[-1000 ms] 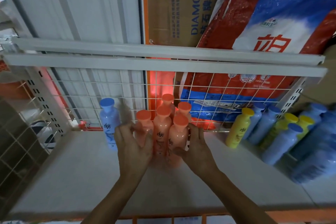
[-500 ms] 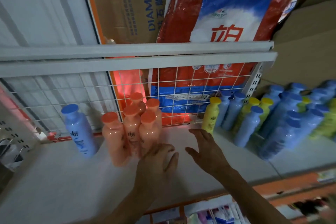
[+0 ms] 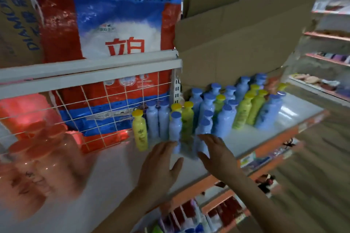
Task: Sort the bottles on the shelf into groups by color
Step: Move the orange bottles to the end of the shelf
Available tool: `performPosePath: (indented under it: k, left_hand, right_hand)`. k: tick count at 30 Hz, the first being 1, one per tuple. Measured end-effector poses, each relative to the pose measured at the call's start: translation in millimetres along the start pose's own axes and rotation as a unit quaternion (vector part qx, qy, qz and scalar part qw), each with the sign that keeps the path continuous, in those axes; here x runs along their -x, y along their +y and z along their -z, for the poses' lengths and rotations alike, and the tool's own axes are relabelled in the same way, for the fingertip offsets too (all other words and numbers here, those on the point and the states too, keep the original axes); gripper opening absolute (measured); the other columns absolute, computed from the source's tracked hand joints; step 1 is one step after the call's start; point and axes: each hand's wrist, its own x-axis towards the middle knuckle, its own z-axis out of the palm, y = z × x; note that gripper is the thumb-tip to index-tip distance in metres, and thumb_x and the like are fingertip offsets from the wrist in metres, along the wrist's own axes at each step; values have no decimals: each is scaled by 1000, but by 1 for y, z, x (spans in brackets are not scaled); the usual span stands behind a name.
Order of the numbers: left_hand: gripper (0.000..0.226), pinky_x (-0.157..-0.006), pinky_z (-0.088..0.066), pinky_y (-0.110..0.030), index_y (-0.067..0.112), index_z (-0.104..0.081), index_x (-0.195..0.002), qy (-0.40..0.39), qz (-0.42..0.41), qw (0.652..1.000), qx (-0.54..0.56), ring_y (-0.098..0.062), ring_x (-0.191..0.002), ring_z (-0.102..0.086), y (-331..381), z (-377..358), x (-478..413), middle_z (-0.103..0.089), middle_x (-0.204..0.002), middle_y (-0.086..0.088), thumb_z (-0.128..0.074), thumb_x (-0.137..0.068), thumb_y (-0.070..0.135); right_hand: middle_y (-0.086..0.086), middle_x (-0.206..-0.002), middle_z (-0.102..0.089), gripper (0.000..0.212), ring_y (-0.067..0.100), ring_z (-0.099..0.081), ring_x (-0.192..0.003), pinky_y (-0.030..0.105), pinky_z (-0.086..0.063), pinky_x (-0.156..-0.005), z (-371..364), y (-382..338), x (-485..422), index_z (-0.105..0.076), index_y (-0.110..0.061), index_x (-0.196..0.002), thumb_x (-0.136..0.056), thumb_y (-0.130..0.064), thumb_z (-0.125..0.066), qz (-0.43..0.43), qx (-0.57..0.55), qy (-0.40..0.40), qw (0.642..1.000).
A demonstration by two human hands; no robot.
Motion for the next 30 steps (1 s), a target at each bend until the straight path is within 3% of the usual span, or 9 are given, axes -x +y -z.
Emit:
performPosePath:
  k: [5,9,16,25,30]
  left_hand:
    - [41,-81,-45,-25,29,-51,-124,-21,-49,998,32,-10,-109,-52,68,-47,-44,-54,-122,12,-47,-89,51]
    - [51,-97,-45,-33,26,-51,-132,-51,-61,995,62,-13,-121,-49,116,-87,-76,-53,-130,8,-48,-87,51]
    - [72,-105,-40,-34,24,-48,-139,-100,-117,988,32,-17,-129,-44,165,-131,-138,-49,-137,5,-32,-79,61]
    - [75,-102,-41,-34,18,-52,-137,-106,-163,980,40,-23,-124,-50,178,-174,-235,-52,-136,-1,-35,-78,61]
    - [79,-102,-43,-40,15,-53,-137,-114,-166,977,63,-27,-124,-50,180,-193,-276,-54,-135,-4,-36,-76,63]
  right_hand:
    - [-3,-147,-39,57,21,-35,-134,33,-36,-105,56,70,16,-35,-24,-147,-95,-36,-56,-59,28,-6,998]
    - [-1,-148,-39,57,20,-34,-136,34,-33,-109,94,120,29,-34,-23,-147,-95,-35,-55,-104,30,-7,994]
    - [-1,-144,-45,55,18,-39,-133,32,-34,-108,136,188,29,-40,-24,-144,-93,-33,-57,-162,36,28,986]
    - [-1,-136,-51,53,19,-44,-127,32,-36,-104,169,252,-35,-41,-25,-144,-94,-33,-56,-192,65,39,978]
    - [-2,-132,-54,50,21,-46,-122,32,-39,-98,184,284,-78,-43,-25,-142,-94,-33,-56,-205,69,47,975]
